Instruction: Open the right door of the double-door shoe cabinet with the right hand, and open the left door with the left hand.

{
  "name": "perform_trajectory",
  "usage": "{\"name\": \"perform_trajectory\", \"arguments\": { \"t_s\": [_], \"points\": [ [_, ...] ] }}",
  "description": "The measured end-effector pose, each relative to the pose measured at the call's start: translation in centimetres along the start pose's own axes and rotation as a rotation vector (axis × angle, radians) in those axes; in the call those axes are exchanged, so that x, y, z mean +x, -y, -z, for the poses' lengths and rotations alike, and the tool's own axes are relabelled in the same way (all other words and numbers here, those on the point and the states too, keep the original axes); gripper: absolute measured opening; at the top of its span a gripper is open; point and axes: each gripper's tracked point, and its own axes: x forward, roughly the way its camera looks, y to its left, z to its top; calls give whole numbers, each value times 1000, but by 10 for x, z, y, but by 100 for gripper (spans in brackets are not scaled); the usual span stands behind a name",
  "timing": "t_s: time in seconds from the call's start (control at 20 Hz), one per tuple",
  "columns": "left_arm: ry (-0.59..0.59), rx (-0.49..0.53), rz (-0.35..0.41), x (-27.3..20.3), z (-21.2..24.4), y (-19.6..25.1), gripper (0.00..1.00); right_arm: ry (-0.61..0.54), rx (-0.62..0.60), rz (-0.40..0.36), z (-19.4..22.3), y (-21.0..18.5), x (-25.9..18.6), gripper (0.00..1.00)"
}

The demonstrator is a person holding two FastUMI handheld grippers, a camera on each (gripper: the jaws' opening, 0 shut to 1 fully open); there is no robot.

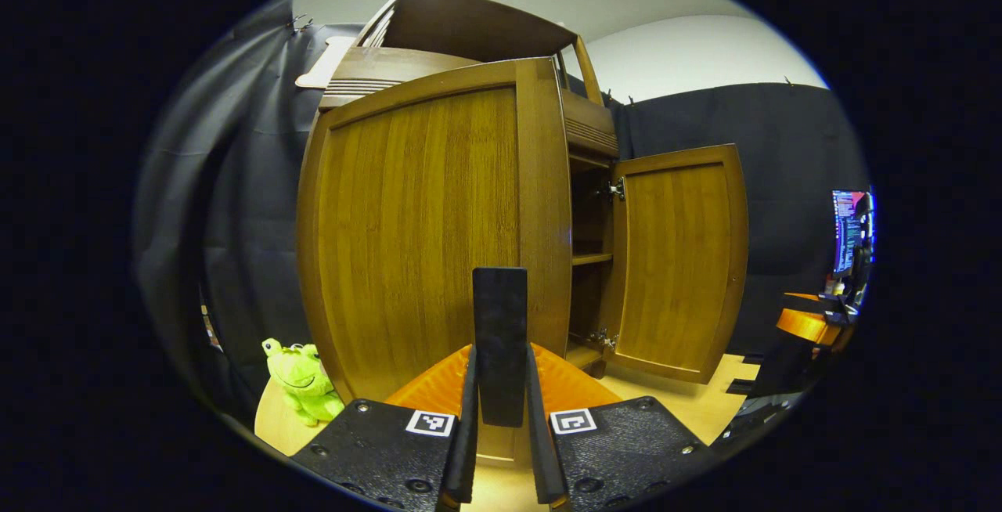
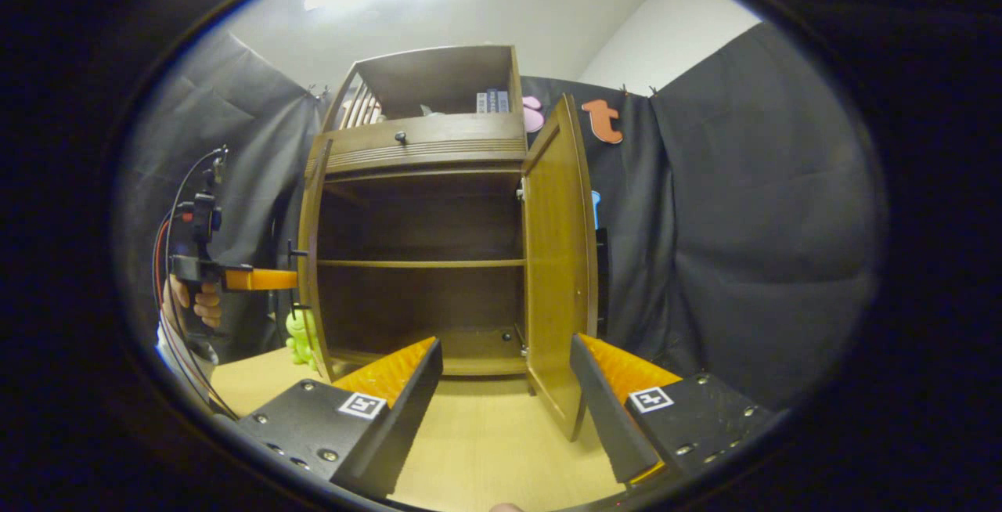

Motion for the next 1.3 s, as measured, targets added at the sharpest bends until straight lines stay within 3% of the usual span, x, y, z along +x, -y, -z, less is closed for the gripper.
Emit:
{"name": "perform_trajectory", "arguments": {
  "t_s": [0.25, 0.5, 0.55, 0.65, 0.7, 0.85, 0.95, 1.3],
  "points": [
    [16, 21, -8, -19, -3, -8, 31, -17, -36, 23, 11, 4, 4, 100],
    [24, 37, -38, -39, -2, -21, 31, -18, -37, -12, 10, -10, 8, 97],
    [30, 45, -45, -43, -3, -23, 30, -22, -39, -16, 11, -11, 8, 92],
    [25, 66, -61, -51, 1, -28, 28, -25, -33, -27, 11, -15, 9, 92],
    [14, 67, -66, -54, 5, -31, 28, -25, -28, -27, 10, -17, 10, 97],
    [-3, 58, -80, -63, 11, -39, 29, -27, -23, -28, 11, -20, 11, 92],
    [0, 56, -116, -71, 12, -50, 29, -34, -21, -33, 13, -24, 11, 97],
    [-13, 115, -318, -100, 18, -126, 29, -44, -33, -54, 13, -39, 17, 97]
  ]
}}
